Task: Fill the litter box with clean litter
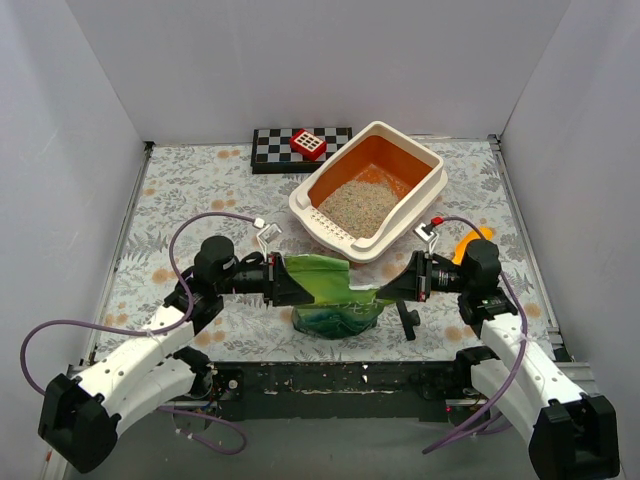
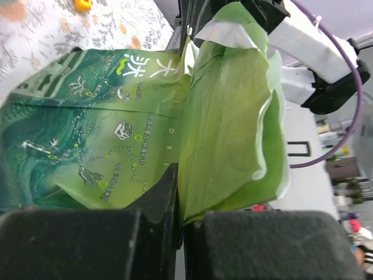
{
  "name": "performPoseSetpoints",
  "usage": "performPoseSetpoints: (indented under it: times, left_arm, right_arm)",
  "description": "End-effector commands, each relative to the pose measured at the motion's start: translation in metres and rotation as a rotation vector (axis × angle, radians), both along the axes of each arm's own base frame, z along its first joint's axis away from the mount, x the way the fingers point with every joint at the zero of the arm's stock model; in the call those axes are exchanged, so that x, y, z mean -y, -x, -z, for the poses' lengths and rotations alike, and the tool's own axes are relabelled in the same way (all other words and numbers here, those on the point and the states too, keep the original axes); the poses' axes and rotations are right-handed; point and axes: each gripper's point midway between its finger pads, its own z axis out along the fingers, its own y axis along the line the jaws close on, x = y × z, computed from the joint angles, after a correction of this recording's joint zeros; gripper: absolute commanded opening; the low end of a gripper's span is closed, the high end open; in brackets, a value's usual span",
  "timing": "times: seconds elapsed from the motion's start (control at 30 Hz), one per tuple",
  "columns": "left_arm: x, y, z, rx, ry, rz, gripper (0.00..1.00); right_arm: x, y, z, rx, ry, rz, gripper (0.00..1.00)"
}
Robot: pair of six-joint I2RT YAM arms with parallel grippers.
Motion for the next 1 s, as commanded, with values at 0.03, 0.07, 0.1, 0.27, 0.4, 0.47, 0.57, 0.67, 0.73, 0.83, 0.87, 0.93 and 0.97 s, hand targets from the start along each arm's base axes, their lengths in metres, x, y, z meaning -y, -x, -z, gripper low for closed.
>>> performPoseSetpoints:
  times: [0.03, 0.07, 0.1, 0.27, 0.4, 0.47, 0.57, 0.67, 0.73, 0.83, 0.87, 0.93, 0.97]
  left_arm:
    - [-0.006, 0.026, -0.008, -0.207, 0.037, 0.055, 0.0]
    - [-0.007, 0.028, -0.003, -0.252, 0.025, 0.058, 0.0]
    - [-0.008, 0.031, 0.003, -0.303, 0.012, 0.061, 0.0]
    - [-0.014, 0.041, 0.037, -0.455, -0.076, 0.041, 0.0]
    - [-0.02, 0.053, 0.06, -0.564, -0.125, 0.05, 0.0]
    - [-0.023, 0.058, 0.069, -0.603, -0.148, 0.044, 0.0]
    - [-0.026, 0.062, 0.08, -0.657, -0.196, 0.048, 0.0]
    - [-0.026, 0.063, 0.084, -0.677, -0.216, 0.058, 0.0]
    - [-0.026, 0.062, 0.086, -0.672, -0.221, 0.057, 0.0]
    - [-0.025, 0.061, 0.09, -0.677, -0.229, 0.059, 0.0]
    - [-0.025, 0.061, 0.09, -0.676, -0.23, 0.06, 0.0]
    - [-0.024, 0.059, 0.087, -0.672, -0.223, 0.061, 0.0]
    - [-0.023, 0.059, 0.085, -0.672, -0.222, 0.064, 0.0]
  right_arm:
    - [0.0, 0.016, 0.004, -0.233, 0.009, -0.017, 0.01]
    - [0.0, 0.02, 0.01, -0.267, 0.023, -0.021, 0.01]
    - [0.001, 0.023, 0.015, -0.287, 0.035, -0.022, 0.01]
    - [0.007, 0.045, 0.051, -0.403, 0.106, -0.032, 0.01]
    - [0.01, 0.057, 0.075, -0.475, 0.113, -0.025, 0.01]
    - [0.011, 0.061, 0.083, -0.493, 0.118, -0.025, 0.01]
    - [0.012, 0.064, 0.091, -0.502, 0.135, -0.018, 0.01]
    - [0.013, 0.06, 0.09, -0.471, 0.167, 0.0, 0.01]
    - [0.013, 0.057, 0.084, -0.427, 0.179, -0.009, 0.01]
    - [0.018, 0.046, 0.078, -0.282, 0.269, 0.012, 0.27]
    - [0.02, 0.038, 0.072, -0.214, 0.303, 0.027, 0.34]
    - [0.026, 0.021, 0.061, -0.114, 0.393, 0.078, 0.44]
    - [0.029, 0.013, 0.05, -0.062, 0.425, 0.098, 0.49]
